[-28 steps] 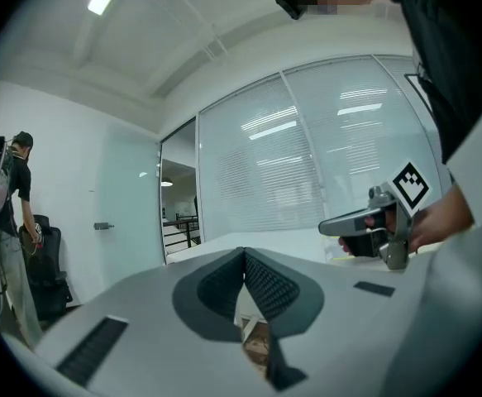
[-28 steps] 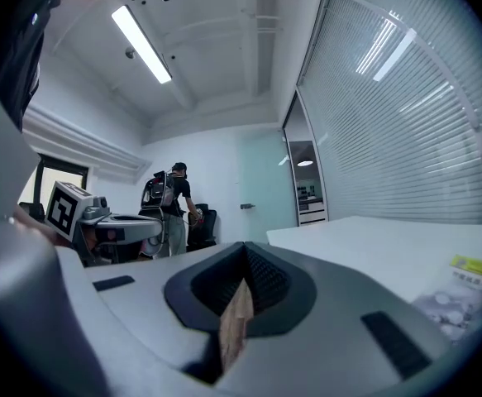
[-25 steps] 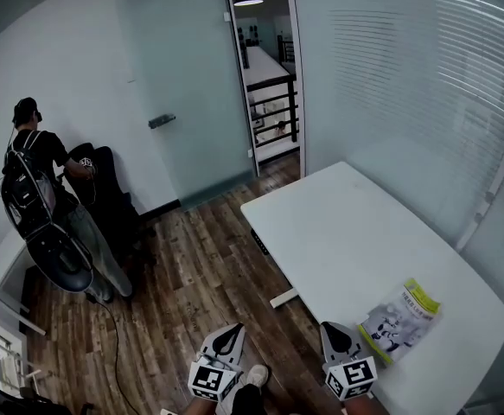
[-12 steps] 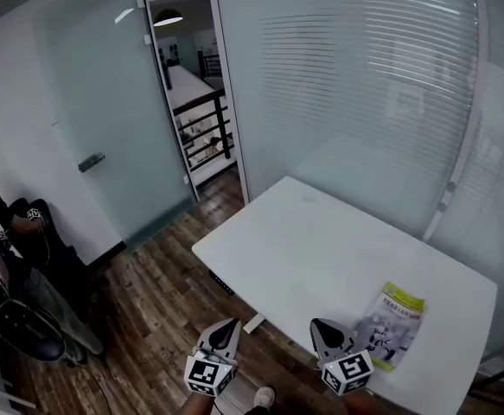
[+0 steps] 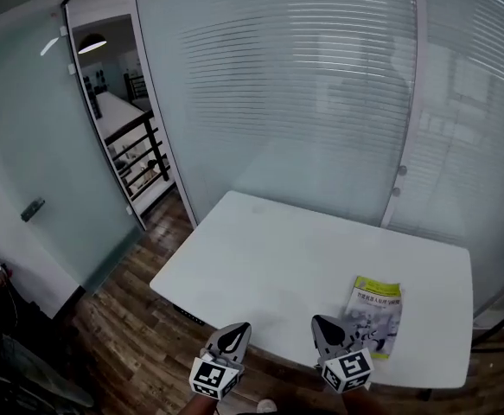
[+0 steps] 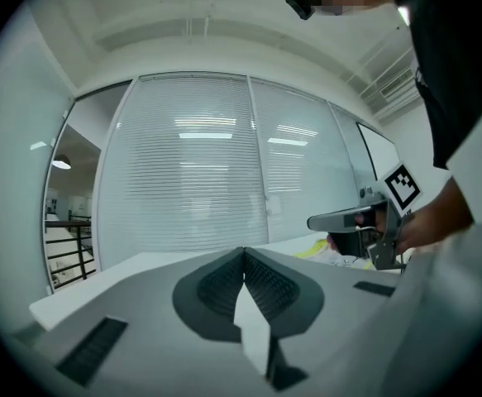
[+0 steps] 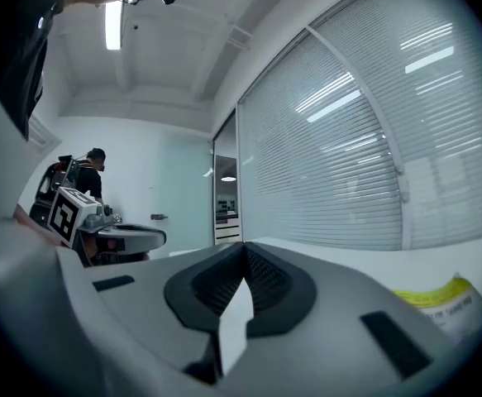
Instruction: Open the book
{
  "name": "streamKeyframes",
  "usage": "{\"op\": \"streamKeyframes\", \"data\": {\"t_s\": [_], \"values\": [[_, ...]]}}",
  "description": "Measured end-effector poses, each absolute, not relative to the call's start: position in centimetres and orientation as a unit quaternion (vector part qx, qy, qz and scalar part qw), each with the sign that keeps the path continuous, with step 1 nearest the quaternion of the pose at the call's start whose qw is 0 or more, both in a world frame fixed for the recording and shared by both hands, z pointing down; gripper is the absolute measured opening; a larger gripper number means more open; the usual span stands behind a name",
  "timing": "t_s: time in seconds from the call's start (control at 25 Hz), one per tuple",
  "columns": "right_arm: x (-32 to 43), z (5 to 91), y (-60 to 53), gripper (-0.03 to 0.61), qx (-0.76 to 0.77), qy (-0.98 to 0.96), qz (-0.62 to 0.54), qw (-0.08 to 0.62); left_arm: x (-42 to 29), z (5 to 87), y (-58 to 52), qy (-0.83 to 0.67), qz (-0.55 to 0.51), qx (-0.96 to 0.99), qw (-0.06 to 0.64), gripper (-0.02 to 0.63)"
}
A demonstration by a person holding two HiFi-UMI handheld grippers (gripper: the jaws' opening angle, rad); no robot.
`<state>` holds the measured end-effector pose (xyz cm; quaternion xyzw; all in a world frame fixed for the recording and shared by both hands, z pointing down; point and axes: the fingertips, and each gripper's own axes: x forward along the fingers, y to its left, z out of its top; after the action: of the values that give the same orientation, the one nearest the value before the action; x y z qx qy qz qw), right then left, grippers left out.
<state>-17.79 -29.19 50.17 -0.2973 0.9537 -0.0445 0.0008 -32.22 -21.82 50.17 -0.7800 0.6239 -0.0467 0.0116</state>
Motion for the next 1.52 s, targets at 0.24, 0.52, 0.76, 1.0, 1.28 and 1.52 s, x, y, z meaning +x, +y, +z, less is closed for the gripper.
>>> {"op": "streamKeyframes", "data": {"t_s": [0.24,0.52,0.76,1.0,1.28,1.52], "values": [[-14.2,50.5,-31.4,0.006,-0.381,0.923,-0.054,-0.008,-29.5,51.0,-25.3,0.567,-0.031,-0.823,-0.007,0.014],[-10.2,52.0,-32.3,0.008,-0.459,0.886,-0.059,-0.033,-26.3,52.3,-27.5,0.506,-0.027,-0.862,-0.021,0.014],[-4.6,52.6,-33.6,0.008,-0.512,0.854,-0.072,-0.051,-21.9,53.5,-29.5,0.461,-0.053,-0.885,-0.039,0.014],[-0.1,55.0,-35.2,0.132,-0.527,0.832,-0.126,-0.116,-17.3,54.5,-31.7,0.436,-0.06,-0.897,-0.037,0.014],[5.0,60.2,-36.0,0.177,-0.535,0.803,-0.201,-0.168,-13.6,55.5,-32.3,0.418,-0.083,-0.904,-0.043,0.014],[7.3,63.6,-36.0,0.19,-0.523,0.786,-0.259,-0.205,-12.9,56.5,-31.9,0.426,-0.107,-0.896,-0.061,0.014]]}}
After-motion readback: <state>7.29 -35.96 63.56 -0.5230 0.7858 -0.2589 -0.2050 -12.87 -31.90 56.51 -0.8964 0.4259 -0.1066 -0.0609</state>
